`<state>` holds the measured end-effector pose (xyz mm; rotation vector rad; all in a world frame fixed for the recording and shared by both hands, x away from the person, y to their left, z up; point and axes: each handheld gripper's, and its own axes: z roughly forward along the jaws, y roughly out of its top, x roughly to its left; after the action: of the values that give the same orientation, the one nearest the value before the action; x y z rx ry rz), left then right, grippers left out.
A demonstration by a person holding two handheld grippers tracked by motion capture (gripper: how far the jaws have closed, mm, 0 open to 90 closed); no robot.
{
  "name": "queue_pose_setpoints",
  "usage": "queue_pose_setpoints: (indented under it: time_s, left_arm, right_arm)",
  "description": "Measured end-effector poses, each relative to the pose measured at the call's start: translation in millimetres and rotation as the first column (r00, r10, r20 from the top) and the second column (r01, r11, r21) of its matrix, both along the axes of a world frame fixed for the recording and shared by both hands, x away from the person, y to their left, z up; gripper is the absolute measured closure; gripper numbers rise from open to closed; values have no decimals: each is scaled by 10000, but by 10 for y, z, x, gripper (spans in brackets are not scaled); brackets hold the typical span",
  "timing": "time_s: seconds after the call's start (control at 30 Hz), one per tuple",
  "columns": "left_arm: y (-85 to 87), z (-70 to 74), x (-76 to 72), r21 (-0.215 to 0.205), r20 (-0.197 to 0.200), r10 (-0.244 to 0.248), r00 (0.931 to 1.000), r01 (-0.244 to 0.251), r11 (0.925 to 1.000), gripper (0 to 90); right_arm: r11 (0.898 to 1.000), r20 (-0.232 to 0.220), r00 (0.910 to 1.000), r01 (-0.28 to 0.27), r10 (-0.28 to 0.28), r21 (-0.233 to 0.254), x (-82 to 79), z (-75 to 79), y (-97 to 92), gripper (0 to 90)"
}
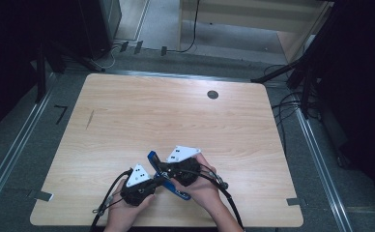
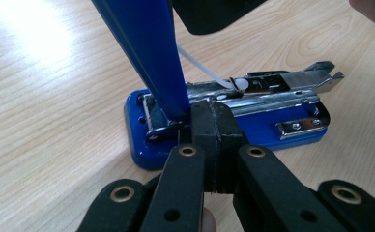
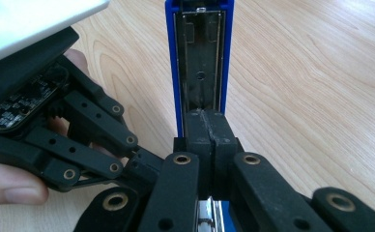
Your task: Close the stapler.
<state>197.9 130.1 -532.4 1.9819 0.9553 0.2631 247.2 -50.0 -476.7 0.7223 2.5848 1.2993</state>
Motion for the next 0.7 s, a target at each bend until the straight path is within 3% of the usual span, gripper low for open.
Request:
queue_pose_setpoints:
  time_s: [0.5, 0.7]
  left_arm:
    - [-71, -2, -22, 632, 165, -221, 9996, 211, 9978, 900]
    - [-79, -4, -22, 665, 139, -280, 9995, 270, 9974, 900]
  right_arm:
    - [9999, -28, 9999, 118, -118, 13, -77, 1, -135, 900]
    - [9999, 41, 9999, 143, -143, 53, -97, -8, -159, 900]
